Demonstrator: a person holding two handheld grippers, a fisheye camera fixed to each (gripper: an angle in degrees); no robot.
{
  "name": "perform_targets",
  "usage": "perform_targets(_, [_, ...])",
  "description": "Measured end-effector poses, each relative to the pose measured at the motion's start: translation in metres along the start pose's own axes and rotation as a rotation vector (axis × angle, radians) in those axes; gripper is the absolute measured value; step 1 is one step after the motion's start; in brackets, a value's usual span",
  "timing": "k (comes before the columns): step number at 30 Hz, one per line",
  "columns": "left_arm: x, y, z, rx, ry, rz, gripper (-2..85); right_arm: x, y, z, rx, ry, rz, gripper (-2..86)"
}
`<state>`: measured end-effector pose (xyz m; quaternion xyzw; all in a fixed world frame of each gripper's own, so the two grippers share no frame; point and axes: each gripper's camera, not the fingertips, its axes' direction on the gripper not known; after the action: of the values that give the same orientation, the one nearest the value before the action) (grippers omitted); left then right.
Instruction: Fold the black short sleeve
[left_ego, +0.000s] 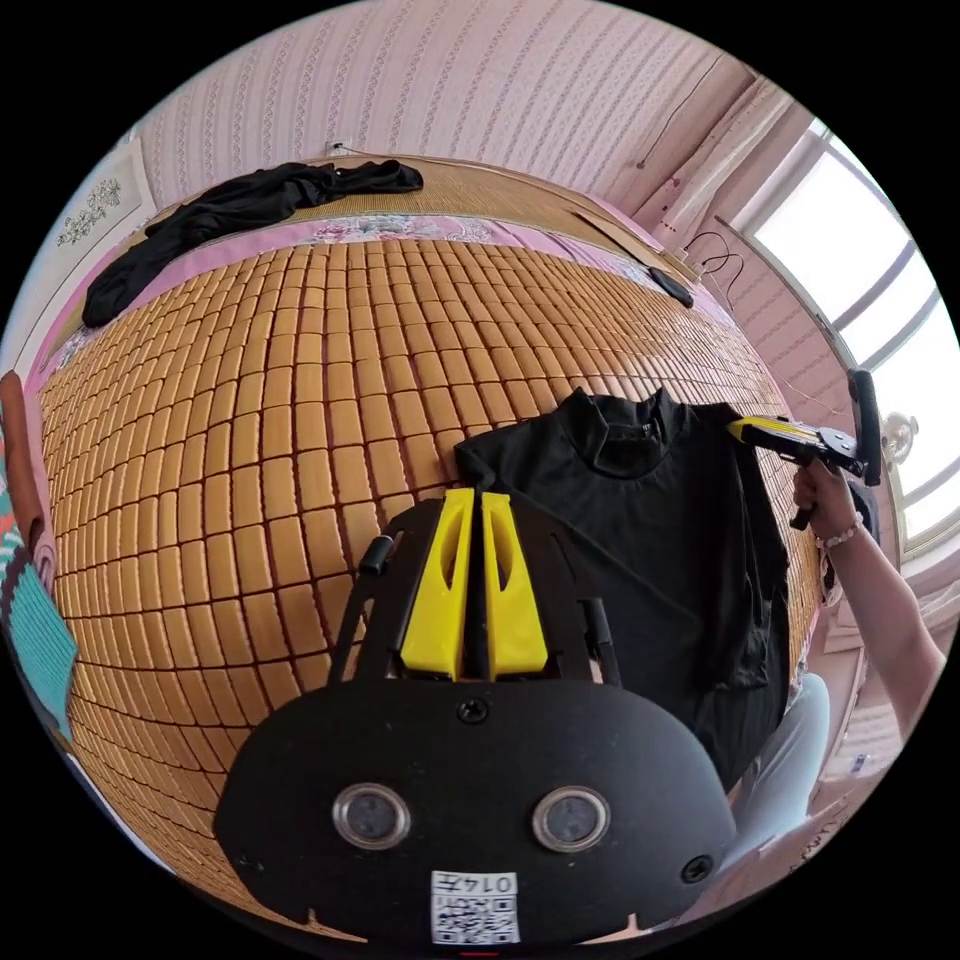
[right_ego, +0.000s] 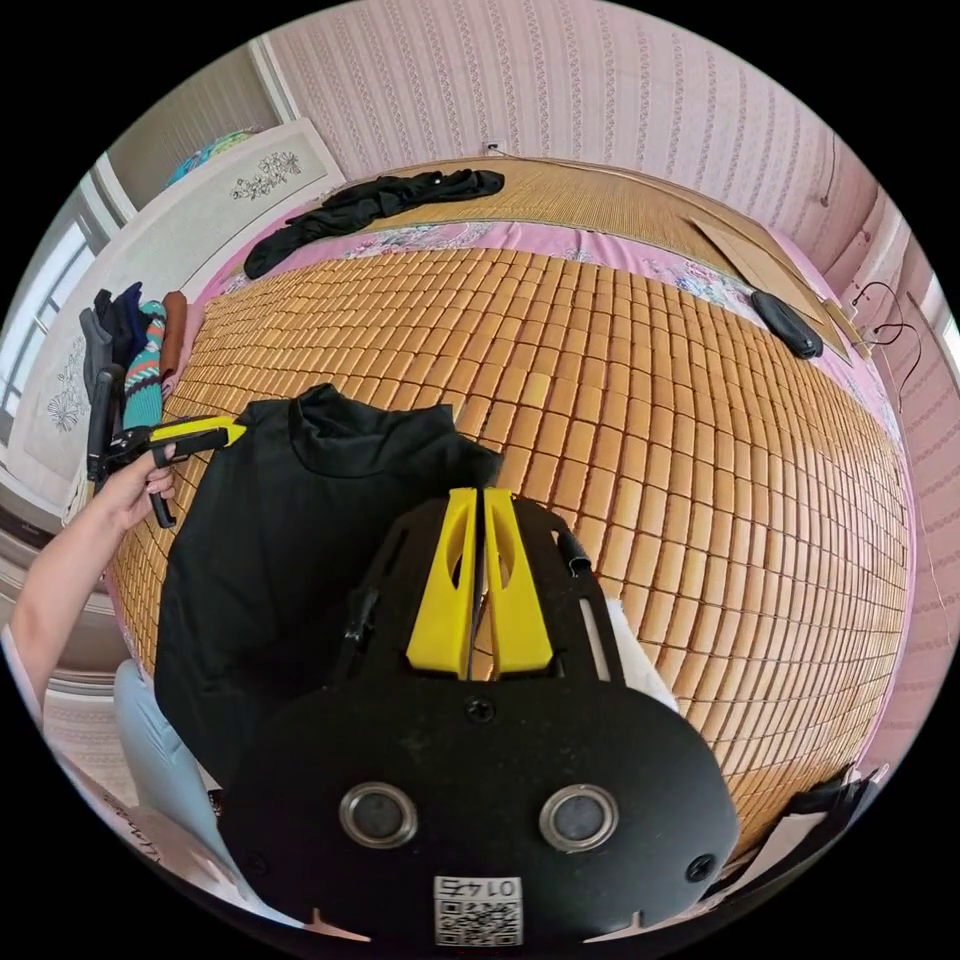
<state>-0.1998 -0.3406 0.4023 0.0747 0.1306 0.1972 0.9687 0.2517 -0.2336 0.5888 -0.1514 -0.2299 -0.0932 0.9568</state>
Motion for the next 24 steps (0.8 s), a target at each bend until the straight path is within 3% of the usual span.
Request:
perform_targets(7, [-0.001,-0.034,-0.060,0.252,-0.007,-0.088,-1.0,0.045,-0.031,-0.070,0.139,-0.072,0.061,-0.7])
perform_targets(12, [0.028,-0.053,-0.094,0.339,-0.049,0.022,-1.0,0.052,-0.043,-0.109,0.182,-0.071,0.041,-0.7])
perform_targets(17, [0.041,-0.043,-0.114,0.333,0.053,0.086,-1.0,0.055,-0.028,-0.142,0.207,-0.148,0.017,-0.7])
perform_targets(24, [0.070,0.036,-0.156,0.269,0.045,0.278,-1.0,0.042,0.055,-0.194,0.207,-0.260,-0.097,-0.7])
